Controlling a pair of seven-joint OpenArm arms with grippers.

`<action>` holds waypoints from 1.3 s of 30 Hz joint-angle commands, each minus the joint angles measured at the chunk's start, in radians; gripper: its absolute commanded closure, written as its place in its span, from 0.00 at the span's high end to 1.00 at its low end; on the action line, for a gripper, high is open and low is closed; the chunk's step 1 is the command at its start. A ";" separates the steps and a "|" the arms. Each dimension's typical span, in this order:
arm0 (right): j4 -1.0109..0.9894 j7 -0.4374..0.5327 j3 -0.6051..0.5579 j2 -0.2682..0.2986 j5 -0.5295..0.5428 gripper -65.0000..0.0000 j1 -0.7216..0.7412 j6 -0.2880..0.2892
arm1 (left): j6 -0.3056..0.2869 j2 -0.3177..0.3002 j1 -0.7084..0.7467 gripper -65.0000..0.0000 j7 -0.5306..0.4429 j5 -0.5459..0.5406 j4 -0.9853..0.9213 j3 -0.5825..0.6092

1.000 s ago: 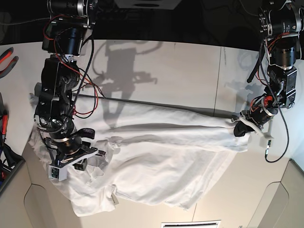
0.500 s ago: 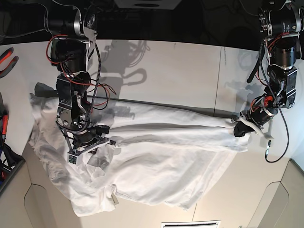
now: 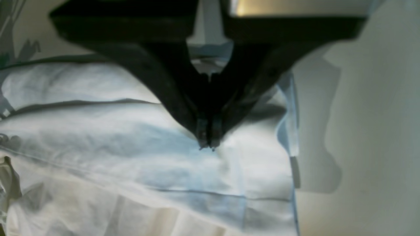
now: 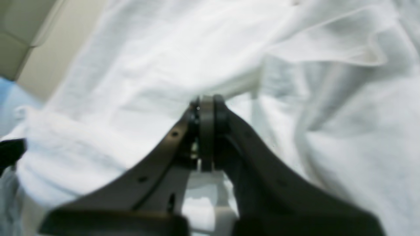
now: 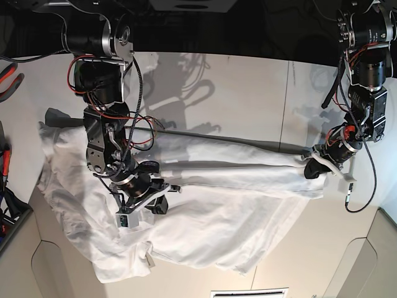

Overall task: Layout the t-shirt on the table in an organized manner, then fold the t-shirt properly
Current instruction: 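Grasp the shirt fabric with the right gripper and pull it outward, then lift the shirt with both grippers, holding it stretched between them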

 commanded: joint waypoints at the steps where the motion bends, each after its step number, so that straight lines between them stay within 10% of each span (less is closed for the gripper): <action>1: 0.039 0.021 -0.001 0.000 0.018 0.00 0.024 0.014 | -0.011 -0.014 -0.021 0.00 -0.018 -0.018 0.015 -0.005; 12: 0.536 -0.127 0.007 0.010 0.019 0.00 -0.157 0.009 | -0.084 -0.015 -0.021 0.00 -0.063 -0.082 0.016 -0.008; 20: 0.691 -0.160 0.007 0.115 0.031 0.00 -0.355 -0.050 | -0.084 -0.014 -0.022 0.00 -0.104 -0.073 0.080 -0.008; 27: 0.689 -0.161 0.015 0.157 -0.002 0.00 -0.458 -0.174 | -0.077 -0.014 -0.026 0.00 -0.100 0.068 0.098 -0.002; 32: 0.683 -0.170 0.053 0.158 -0.099 0.00 -0.454 -0.355 | 0.032 -0.014 -0.024 0.00 -0.085 0.138 0.098 0.047; 39: 0.639 -0.204 0.117 0.180 -0.098 0.00 -0.455 -0.375 | 0.073 -0.014 -0.024 0.00 -0.082 0.157 0.098 0.161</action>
